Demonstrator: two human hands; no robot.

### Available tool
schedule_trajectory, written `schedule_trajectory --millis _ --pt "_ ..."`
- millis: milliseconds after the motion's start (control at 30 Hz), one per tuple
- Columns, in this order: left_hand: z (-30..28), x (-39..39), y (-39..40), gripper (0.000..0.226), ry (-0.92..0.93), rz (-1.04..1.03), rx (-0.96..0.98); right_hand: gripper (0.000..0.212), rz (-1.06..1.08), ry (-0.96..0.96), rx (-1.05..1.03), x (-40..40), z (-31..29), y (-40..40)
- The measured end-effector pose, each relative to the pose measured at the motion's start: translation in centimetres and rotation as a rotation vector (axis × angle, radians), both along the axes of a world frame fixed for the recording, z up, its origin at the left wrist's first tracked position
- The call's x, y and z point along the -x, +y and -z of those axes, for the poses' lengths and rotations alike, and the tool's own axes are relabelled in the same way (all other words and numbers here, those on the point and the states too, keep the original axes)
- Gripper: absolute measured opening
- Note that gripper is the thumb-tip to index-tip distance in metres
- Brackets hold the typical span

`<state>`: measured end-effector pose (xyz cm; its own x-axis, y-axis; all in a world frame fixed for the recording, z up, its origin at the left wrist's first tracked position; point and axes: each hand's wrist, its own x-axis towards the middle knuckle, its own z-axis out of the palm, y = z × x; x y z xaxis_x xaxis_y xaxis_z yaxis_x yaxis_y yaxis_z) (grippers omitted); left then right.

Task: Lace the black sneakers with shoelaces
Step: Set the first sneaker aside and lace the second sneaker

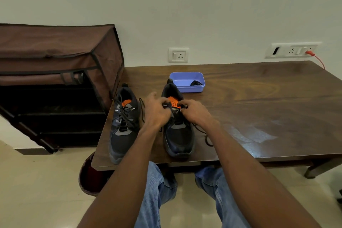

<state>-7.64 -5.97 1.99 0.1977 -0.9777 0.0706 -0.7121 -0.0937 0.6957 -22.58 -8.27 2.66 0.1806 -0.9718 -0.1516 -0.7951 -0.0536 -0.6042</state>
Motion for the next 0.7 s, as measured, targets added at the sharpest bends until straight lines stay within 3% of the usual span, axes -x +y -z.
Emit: schedule_trajectory --millis 100,200,333,467,567,700 --pt "0.9 0.7 -0.5 0.045 -0.127 0.195 -0.044 0.032 0.003 -0.005 0.007 0.0 -0.1 0.0" --pt "1.0 0.9 -0.8 0.043 -0.171 0.211 -0.005 0.038 0.005 0.020 0.004 -0.3 0.1 -0.2" --pt "1.2 1.2 -0.7 0.037 -0.244 0.253 -0.152 0.040 0.010 0.047 -0.010 -0.5 0.2 -0.1" --pt "1.5 0.9 -0.8 0.027 -0.164 0.259 -0.143 0.042 0.001 0.069 -0.017 -0.5 0.1 -0.2" --pt "0.5 0.8 -0.6 0.008 0.051 0.081 0.050 0.043 0.019 0.052 -0.034 -0.4 -0.1 -0.2" --pt "-0.4 -1.2 -0.2 0.014 0.371 -0.460 0.271 0.043 0.025 0.033 -0.051 -0.3 -0.1 -0.2"
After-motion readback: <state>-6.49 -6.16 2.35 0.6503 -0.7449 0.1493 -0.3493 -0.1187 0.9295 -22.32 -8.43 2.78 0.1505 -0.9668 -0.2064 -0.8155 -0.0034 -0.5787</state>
